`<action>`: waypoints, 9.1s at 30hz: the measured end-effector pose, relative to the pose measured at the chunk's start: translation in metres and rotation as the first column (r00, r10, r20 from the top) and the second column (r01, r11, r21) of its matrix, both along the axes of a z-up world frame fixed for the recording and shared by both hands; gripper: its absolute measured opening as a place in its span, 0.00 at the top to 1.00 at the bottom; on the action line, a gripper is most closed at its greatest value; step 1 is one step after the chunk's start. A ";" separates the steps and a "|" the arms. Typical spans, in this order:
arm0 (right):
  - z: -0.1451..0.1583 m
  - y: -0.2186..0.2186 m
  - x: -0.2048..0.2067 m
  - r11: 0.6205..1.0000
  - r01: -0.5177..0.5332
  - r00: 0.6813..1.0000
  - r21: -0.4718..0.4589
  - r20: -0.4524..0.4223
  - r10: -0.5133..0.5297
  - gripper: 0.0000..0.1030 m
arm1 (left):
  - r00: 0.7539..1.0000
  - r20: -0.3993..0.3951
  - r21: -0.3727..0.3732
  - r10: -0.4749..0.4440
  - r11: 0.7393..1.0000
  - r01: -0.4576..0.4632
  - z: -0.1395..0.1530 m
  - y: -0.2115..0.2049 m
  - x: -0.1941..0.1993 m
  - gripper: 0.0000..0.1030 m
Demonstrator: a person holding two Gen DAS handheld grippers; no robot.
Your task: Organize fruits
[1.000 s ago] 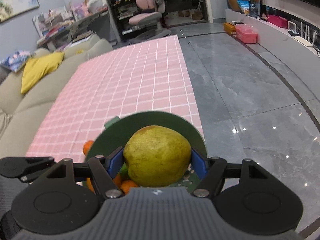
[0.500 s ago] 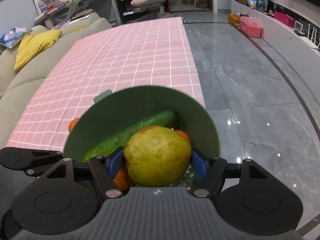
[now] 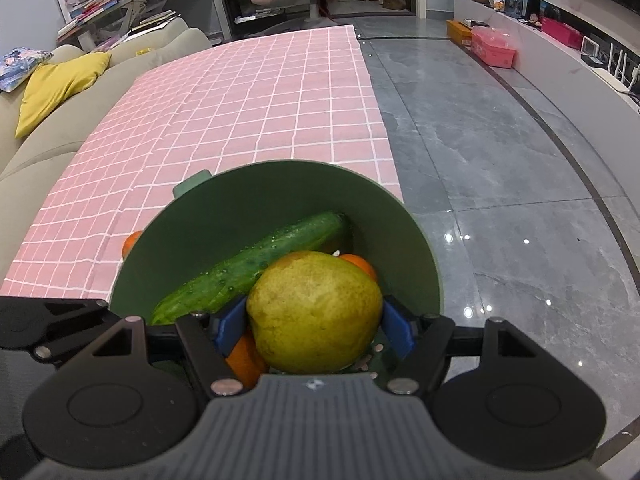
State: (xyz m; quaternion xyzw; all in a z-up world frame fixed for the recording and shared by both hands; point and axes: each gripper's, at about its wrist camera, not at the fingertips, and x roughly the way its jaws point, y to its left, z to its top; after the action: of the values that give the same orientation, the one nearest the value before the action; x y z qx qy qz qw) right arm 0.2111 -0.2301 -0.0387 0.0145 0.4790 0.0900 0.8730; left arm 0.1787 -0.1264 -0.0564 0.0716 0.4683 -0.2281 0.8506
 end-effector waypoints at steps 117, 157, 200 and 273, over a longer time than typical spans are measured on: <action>-0.012 0.105 -0.111 0.998 -0.020 0.995 0.058 0.101 0.014 0.79 | 0.991 0.132 0.110 -0.018 0.994 0.003 0.032 0.161 0.029 0.53; 0.025 -0.003 -0.064 0.975 0.180 0.983 0.131 0.025 -0.184 0.80 | 0.977 0.080 0.137 -0.200 0.973 0.188 0.009 0.024 -0.005 0.53; 0.156 -0.046 -0.119 0.975 0.089 0.972 0.204 0.196 -0.129 0.69 | 0.947 0.153 -0.091 0.281 0.959 -0.269 0.164 0.042 -0.096 0.28; 0.115 -0.047 -0.137 0.997 0.034 0.997 0.068 0.063 -0.039 0.57 | 0.900 0.081 0.040 0.429 0.901 -0.433 0.124 0.005 -0.105 0.13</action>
State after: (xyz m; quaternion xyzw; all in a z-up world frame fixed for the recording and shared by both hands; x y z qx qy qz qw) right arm 0.0739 -0.2770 0.0765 0.0496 0.4469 0.0905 0.8886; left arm 0.0739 -0.1217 0.0673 -0.0014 0.4487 -0.0182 0.8935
